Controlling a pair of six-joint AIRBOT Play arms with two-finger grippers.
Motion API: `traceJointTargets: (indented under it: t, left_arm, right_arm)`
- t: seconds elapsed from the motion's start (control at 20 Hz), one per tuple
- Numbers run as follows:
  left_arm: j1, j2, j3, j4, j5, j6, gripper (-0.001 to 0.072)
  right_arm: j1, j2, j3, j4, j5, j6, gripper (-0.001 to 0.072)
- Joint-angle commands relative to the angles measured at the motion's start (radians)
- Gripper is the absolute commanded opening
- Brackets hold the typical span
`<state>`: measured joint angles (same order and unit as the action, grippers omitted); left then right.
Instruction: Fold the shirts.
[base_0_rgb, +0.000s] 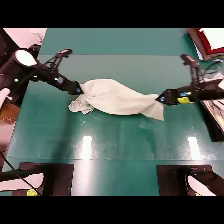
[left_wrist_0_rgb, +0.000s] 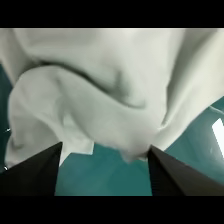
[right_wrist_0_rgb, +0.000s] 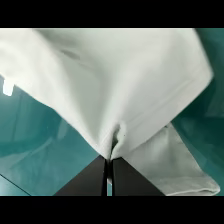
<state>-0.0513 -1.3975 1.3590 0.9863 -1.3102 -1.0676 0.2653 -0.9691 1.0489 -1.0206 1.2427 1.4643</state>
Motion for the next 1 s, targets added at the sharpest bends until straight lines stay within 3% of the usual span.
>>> traceJointTargets:
  t: [0.0,0.15,0.5,0.95]
  left_arm:
    - [0.087,0.035,0.012,0.0,-0.069,-0.002,0.0614]
    - [0.104,0.035,-0.072,-0.006,-0.044,0.001,0.0614]
    - [0.1,0.003,-0.415,-0.047,0.259,-0.033,0.0615]
    - [0.1,-0.013,-0.425,-0.105,0.441,-0.111,0.0613]
  right_arm:
    - [-0.096,0.13,-0.048,0.0,0.025,0.002,0.0014]
    - [-0.168,0.207,-0.116,0.002,0.022,0.002,0.0014]
    - [-0.21,0.203,-0.19,0.09,0.012,0.001,0.0014]
    - [-0.21,0.212,-0.191,0.085,0.007,0.001,0.0014]
